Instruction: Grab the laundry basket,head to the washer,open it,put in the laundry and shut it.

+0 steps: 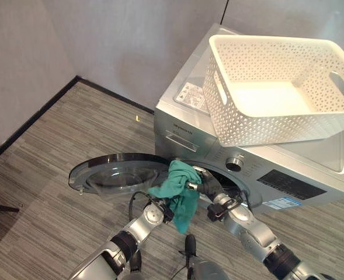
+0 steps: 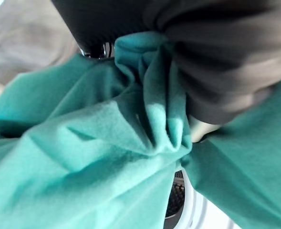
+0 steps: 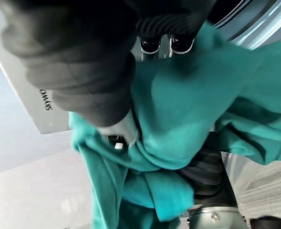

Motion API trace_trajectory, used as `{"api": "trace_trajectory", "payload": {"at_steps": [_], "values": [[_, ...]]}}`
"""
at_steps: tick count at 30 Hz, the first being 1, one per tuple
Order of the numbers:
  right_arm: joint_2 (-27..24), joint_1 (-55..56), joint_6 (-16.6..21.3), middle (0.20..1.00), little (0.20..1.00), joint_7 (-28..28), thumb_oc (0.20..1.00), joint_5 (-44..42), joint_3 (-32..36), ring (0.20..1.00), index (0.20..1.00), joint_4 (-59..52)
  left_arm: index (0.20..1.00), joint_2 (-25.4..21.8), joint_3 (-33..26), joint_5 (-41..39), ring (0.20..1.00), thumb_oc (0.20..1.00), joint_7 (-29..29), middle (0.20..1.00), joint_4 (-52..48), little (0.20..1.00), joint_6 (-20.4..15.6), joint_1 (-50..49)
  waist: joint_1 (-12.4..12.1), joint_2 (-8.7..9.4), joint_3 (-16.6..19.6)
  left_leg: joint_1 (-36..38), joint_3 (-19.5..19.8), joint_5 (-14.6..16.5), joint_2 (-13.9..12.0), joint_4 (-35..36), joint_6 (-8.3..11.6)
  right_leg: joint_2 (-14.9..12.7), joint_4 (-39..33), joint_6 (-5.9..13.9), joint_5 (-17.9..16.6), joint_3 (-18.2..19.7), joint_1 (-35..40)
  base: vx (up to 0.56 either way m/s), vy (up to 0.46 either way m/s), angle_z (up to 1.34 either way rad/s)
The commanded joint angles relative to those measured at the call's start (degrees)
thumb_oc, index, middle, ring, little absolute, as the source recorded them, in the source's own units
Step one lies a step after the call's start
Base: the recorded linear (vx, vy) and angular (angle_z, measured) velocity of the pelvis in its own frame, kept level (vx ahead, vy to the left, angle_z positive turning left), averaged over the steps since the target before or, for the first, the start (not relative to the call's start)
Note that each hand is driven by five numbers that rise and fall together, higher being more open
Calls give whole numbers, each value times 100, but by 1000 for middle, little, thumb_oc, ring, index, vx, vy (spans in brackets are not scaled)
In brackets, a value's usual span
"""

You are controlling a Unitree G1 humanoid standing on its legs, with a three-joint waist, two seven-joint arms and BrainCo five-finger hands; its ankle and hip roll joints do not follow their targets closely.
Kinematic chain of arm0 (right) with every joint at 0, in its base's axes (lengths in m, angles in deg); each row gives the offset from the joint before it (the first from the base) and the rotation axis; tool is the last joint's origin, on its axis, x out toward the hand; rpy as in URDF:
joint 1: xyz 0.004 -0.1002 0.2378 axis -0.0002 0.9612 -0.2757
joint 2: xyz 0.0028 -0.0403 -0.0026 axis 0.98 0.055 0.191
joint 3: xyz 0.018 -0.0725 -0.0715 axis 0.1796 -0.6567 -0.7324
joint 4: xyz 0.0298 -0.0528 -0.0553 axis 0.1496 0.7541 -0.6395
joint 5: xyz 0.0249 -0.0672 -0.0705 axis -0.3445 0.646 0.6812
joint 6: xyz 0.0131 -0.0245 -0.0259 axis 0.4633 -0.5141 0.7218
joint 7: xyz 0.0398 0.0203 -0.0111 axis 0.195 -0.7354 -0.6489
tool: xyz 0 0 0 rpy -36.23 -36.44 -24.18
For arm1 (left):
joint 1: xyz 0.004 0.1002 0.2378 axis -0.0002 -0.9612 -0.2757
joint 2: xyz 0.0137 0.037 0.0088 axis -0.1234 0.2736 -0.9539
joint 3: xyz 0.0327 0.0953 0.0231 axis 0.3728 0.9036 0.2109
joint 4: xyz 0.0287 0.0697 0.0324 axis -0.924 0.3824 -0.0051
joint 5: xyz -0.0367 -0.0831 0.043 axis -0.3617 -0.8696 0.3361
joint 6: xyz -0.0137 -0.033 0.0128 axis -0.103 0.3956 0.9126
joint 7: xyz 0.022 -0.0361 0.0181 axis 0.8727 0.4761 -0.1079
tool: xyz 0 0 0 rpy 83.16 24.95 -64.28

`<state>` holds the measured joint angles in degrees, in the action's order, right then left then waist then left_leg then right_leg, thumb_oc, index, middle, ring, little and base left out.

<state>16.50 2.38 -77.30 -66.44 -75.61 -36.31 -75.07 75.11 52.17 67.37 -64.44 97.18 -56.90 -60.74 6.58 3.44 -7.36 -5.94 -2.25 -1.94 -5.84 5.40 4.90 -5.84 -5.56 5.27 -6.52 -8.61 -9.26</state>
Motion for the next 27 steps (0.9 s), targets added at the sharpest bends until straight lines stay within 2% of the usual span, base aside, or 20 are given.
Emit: {"api": "trace_trajectory", "payload": {"at_steps": [1,5,6,7,8,10,12,13,15,18,20,22,27], "values": [[-19,203,398,1000,1000,-108,1000,62,410,1000,1000,-218,200,205,-76,-402,200,200,43,200,39,200,-413,536,-77,47,-81,115,-80,382,-238,-40,98,-389,56,382,453,-75,192,0,0,0],[312,640,667,1000,1000,-653,1000,-1415,846,1000,1000,229,200,155,-174,-420,200,200,139,200,53,200,-428,401,-20,39,-74,112,-116,368,-253,-40,117,-382,56,395,469,-55,149,4,7,-3],[440,799,664,1000,1000,-821,1000,-1887,931,1000,1000,378,200,151,-215,-432,200,200,191,200,76,200,-400,366,-5,35,-71,112,-123,362,-261,-40,126,-379,56,399,479,-65,147,0,0,0],[440,799,665,1000,1000,-826,1000,-1890,932,1000,1000,381,200,151,-214,-432,200,200,191,200,76,200,-400,365,-6,34,-72,114,-123,363,-261,-40,126,-378,56,399,480,-65,148,0,0,0],[585,1068,642,1000,1000,-1087,1000,-2511,1074,1000,1000,591,200,128,-272,-443,200,200,275,200,80,200,-396,287,22,25,-76,118,-135,361,-263,-40,136,-374,56,402,488,-65,149,0,0,0],[649,1199,605,1000,1000,-1198,1000,-2730,1172,1000,1000,694,200,102,-292,-418,200,200,313,200,61,200,-396,247,37,20,-76,122,-135,362,-263,-40,142,-372,56,405,490,-61,151,0,0,0],[743,1567,421,1000,1000,-1545,1000,-3134,1499,1000,1000,1210,200,-25,-386,-334,200,200,446,200,-68,200,-402,126,74,1,-87,131,-133,363,-264,-40,161,-369,56,415,493,-64,152,0,0,0],[744,1567,422,1000,1000,-1548,1000,-3134,1500,1000,1000,1213,200,-26,-385,-334,200,200,446,200,-70,200,-401,124,73,1,-86,132,-133,364,-264,-40,161,-369,56,415,494,-64,153,0,0,0],[834,1899,272,1000,1000,-1651,1000,-3195,1872,1000,1000,2031,200,-96,-411,-391,200,200,618,200,-198,200,-430,-17,118,-2,-96,133,-135,363,-263,-40,171,-365,56,426,501,-73,162,0,0,0],[867,1933,213,1000,1000,-1381,1000,-2675,2200,1000,1000,3128,200,-142,-432,-804,200,200,835,200,-384,200,-445,-201,156,-9,-145,111,-155,360,-250,-40,181,-364,56,446,477,-66,123,0,0,0],[881,1946,171,1000,1000,-1339,1000,-2559,2291,1000,1000,3374,200,-135,-439,-976,200,200,881,200,-413,200,-467,-249,163,-13,-163,100,-168,359,-246,-40,181,-363,56,453,469,-56,95,-12,6,-2],[983,1841,95,1000,1000,-1177,1000,-2258,2541,1000,1000,4323,200,-23,-386,-1287,200,200,1039,200,-283,200,-454,-362,183,-25,-231,71,-201,343,-238,-40,169,-363,56,470,442,-13,29,-37,19,-7],[1059,1660,114,1000,1000,-887,1000,-1924,2648,1000,1000,4997,200,52,-225,-1340,200,200,1037,200,-96,200,-491,-300,193,-46,-344,-22,-234,313,-215,-40,148,-364,56,481,403,38,-97,-43,13,-8]]}}
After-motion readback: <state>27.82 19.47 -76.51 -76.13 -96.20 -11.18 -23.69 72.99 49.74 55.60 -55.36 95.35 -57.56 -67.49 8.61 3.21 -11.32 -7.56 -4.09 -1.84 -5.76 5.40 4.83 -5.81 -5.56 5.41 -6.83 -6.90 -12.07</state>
